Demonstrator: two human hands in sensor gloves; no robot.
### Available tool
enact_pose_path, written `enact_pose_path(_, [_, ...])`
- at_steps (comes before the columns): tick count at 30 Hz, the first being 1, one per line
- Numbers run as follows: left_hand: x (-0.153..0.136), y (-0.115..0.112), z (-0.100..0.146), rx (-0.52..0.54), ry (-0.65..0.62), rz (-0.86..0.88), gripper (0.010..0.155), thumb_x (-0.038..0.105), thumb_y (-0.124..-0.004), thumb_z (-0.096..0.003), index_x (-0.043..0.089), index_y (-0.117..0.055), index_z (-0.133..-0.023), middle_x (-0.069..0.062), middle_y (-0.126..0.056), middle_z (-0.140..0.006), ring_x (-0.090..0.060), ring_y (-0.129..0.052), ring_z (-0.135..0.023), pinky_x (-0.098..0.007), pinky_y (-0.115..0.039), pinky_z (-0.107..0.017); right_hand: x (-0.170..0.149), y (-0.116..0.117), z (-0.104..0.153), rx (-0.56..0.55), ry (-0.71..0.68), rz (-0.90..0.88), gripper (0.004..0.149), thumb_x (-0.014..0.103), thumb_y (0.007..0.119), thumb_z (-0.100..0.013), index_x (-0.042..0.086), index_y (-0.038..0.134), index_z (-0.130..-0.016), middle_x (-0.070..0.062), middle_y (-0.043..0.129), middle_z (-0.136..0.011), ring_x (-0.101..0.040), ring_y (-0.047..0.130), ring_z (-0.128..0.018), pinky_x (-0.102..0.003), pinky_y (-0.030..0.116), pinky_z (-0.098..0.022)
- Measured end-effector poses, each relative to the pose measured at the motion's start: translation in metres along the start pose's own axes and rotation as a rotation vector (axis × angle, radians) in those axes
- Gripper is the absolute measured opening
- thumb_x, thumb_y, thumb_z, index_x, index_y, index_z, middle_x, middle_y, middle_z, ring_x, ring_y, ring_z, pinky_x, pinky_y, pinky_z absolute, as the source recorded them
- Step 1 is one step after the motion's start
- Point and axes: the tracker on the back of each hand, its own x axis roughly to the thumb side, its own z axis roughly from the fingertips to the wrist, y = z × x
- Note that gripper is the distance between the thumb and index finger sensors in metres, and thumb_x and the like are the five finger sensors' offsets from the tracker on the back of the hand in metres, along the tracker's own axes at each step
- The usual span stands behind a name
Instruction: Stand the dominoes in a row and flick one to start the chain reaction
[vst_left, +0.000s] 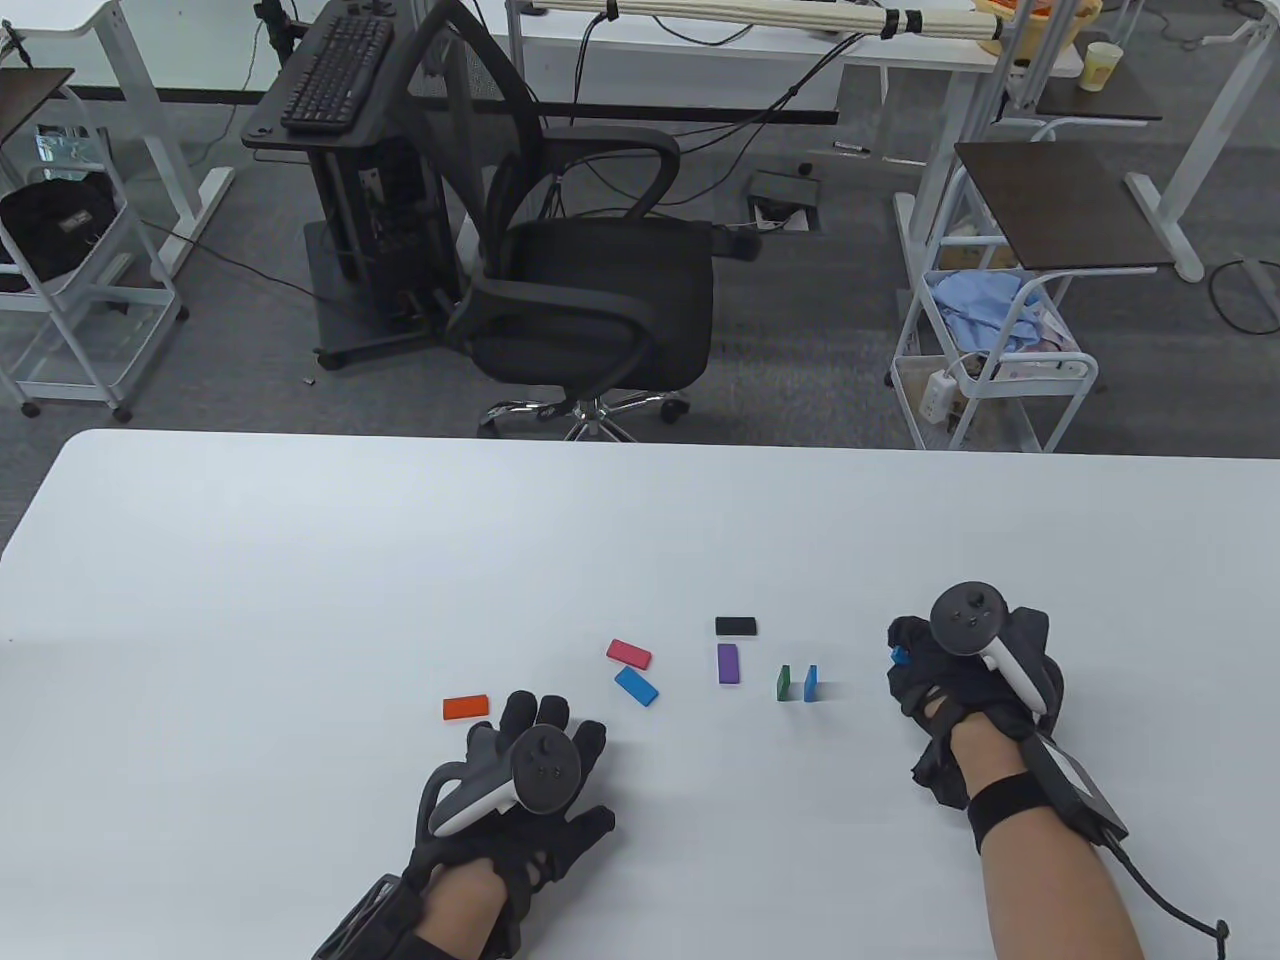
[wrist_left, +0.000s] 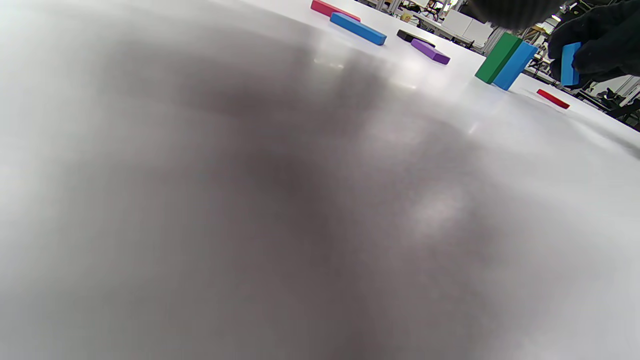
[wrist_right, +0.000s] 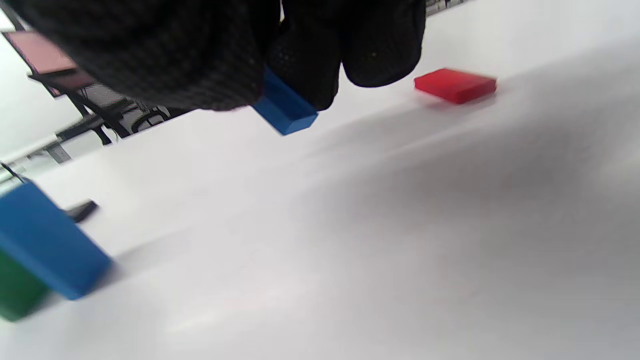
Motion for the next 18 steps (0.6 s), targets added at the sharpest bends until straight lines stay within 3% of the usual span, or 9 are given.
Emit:
enact_pose_path(5, [0.000,0.000,0.000,-0.004,0.000,0.000,0.081,0.065,-0.056,-0.0439,0.036,-0.014,-0.106,-0.003,0.013,-0.110,-0.033,0.020,-0.099,-0.067,0.002,-0.067,0.002,0.001,0.006,0.003,-0.063,-0.109,0.055,0.030,0.085,-0.047,0.024,0.053,-0.092,-0.009,0.071,-0.094,-0.040,0.063,-0.086,-0.064,0.030,-0.074])
enact_pose_path(18, [0.000,0.000,0.001,-0.008,-0.001,-0.003,0.080,0.065,-0.056,-0.0440,0.036,-0.014,-0.106,-0.004,0.013,-0.110,-0.033,0.020,-0.099,-0.067,0.002,-0.067,0.012,0.017,0.014,0.008,-0.139,-0.140,0.054,0.027,0.083,-0.048,0.025,0.052,-0.092,-0.008,0.069,-0.096,-0.041,0.059,-0.090,-0.065,0.026,-0.073])
